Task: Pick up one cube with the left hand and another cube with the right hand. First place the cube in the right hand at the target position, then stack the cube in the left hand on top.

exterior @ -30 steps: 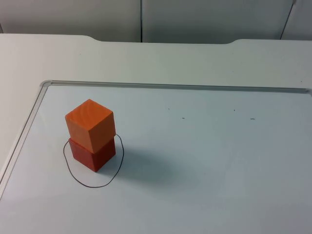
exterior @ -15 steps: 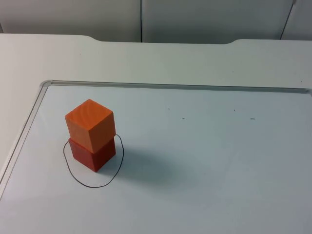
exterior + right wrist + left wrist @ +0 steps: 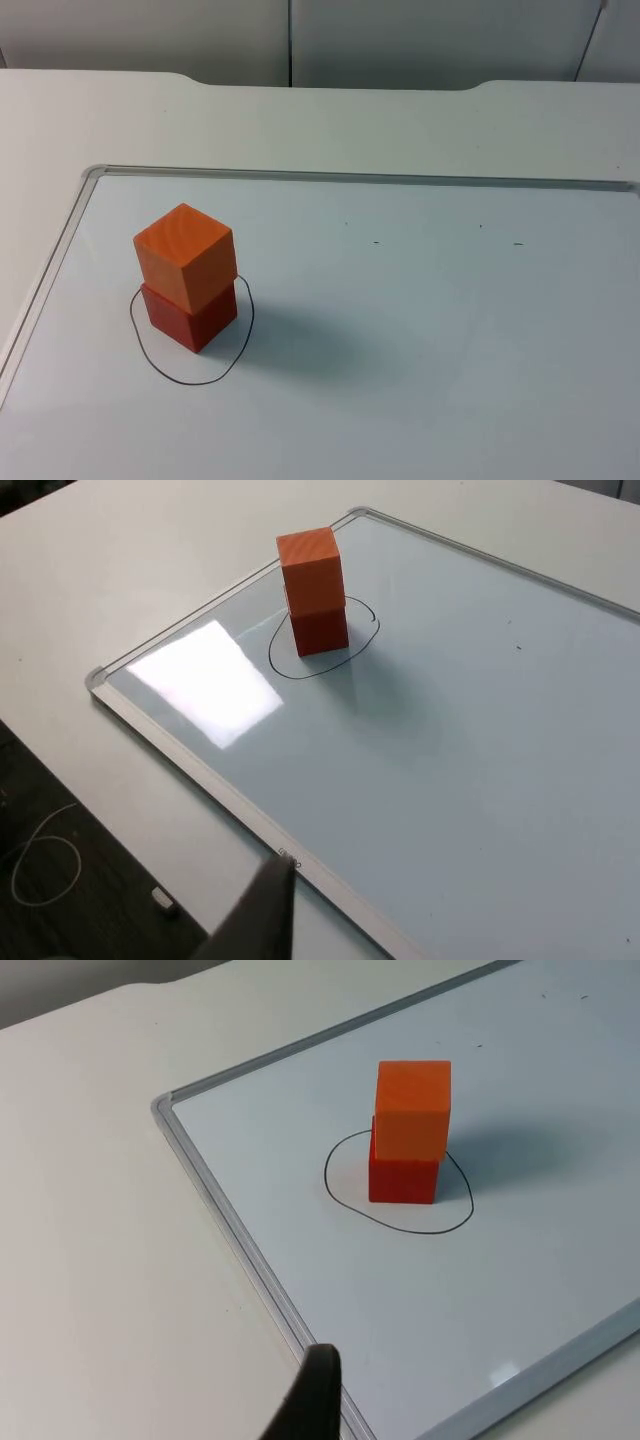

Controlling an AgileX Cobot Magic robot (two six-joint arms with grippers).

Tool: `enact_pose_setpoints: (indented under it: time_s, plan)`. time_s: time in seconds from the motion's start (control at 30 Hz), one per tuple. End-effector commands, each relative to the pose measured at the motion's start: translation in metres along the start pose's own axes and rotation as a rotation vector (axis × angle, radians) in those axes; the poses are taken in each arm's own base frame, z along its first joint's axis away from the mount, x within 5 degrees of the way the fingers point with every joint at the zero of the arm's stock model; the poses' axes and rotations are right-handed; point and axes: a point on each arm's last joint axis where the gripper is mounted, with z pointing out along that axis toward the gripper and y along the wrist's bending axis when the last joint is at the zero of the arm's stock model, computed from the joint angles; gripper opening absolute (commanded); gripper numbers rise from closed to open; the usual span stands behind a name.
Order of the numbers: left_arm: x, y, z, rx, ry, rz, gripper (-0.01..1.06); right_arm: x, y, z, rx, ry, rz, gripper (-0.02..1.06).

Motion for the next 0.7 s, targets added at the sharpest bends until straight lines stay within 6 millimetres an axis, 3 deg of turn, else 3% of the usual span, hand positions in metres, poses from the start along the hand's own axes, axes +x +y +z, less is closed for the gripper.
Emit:
enact_pose_setpoints:
  time_s: [0.0, 0.67]
  plan:
    - [0.001, -0.001, -0.0011, 0.01, 0.003, -0.016, 0.82, 0.0011, -0.0001, 0.0008, -0.001, -0.002, 0.0, 1.05]
    - [-0.0019, -0.0006, 0.0084, 0.004, -0.064, -0.037, 0.84, 0.0011, -0.0001, 0.0008, -0.001, -0.002, 0.002, 1.05]
